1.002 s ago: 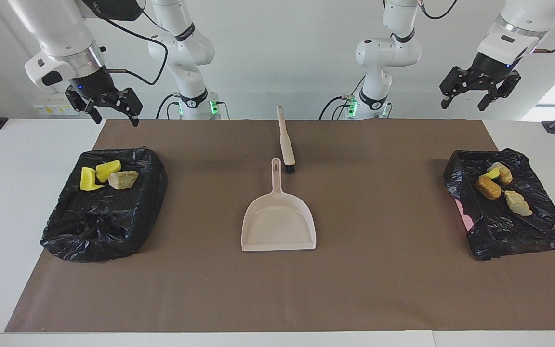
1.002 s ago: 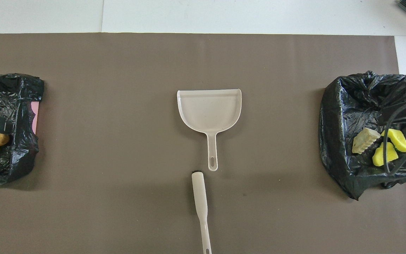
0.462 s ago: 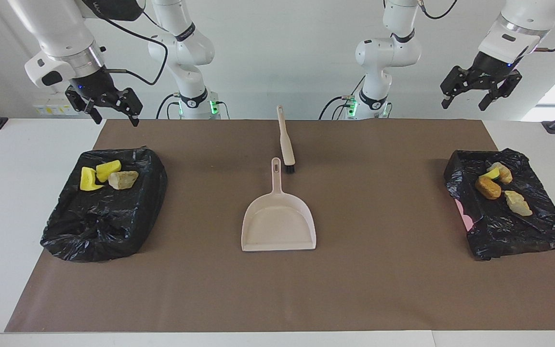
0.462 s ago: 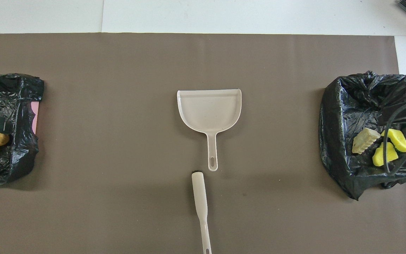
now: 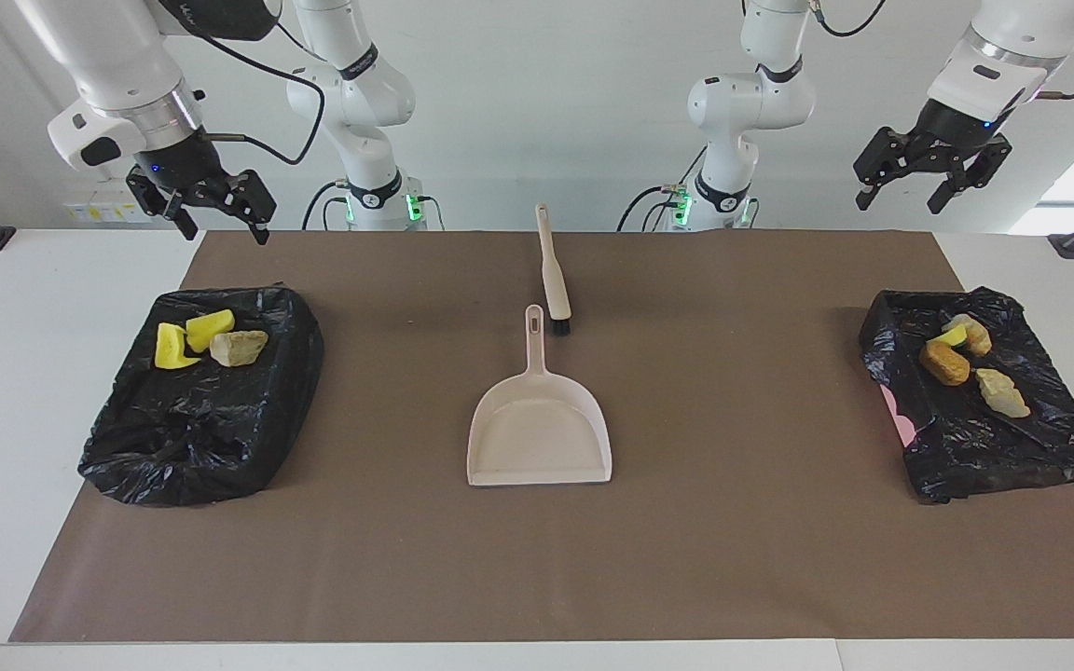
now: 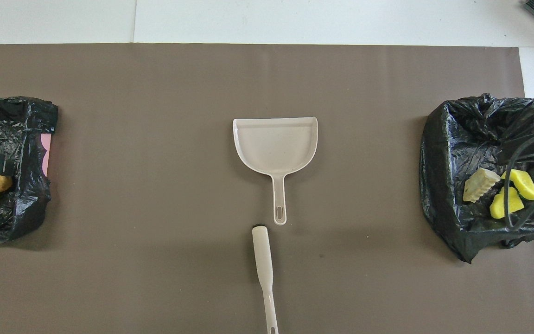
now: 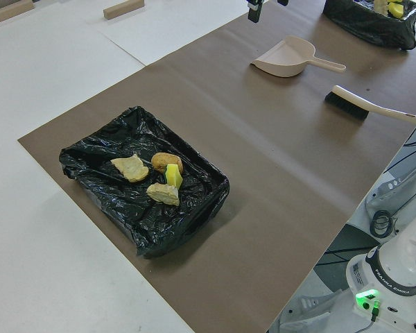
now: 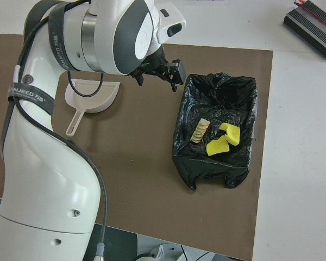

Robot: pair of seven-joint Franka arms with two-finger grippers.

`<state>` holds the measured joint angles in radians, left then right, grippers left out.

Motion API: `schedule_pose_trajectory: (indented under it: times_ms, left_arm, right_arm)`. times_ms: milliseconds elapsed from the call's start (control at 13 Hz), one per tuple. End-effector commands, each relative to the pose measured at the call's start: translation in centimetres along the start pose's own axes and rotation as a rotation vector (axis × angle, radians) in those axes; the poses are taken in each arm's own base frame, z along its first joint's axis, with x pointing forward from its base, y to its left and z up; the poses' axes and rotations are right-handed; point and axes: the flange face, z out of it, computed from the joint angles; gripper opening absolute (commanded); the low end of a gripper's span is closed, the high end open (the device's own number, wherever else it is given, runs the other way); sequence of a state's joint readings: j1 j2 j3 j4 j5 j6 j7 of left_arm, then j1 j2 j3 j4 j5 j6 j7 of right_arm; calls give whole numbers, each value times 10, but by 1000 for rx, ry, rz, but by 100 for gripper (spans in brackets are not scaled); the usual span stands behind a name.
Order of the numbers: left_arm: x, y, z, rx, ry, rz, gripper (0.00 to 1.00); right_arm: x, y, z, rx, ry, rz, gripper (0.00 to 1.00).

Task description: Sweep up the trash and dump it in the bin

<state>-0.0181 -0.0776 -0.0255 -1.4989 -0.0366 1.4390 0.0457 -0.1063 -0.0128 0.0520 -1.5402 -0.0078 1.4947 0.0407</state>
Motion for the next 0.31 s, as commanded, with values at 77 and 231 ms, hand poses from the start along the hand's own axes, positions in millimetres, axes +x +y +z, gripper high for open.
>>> schedule_pose_trajectory:
  times_ms: [77, 231]
  left_arm:
    - [-5, -1, -5, -2, 7, -9, 100]
    - [-5, -1, -5, -2, 7, -9, 100]
  right_arm:
    - [-3, -1, -5, 20, 3, 12, 100]
    - [-7, 0, -4, 11, -14, 5, 100]
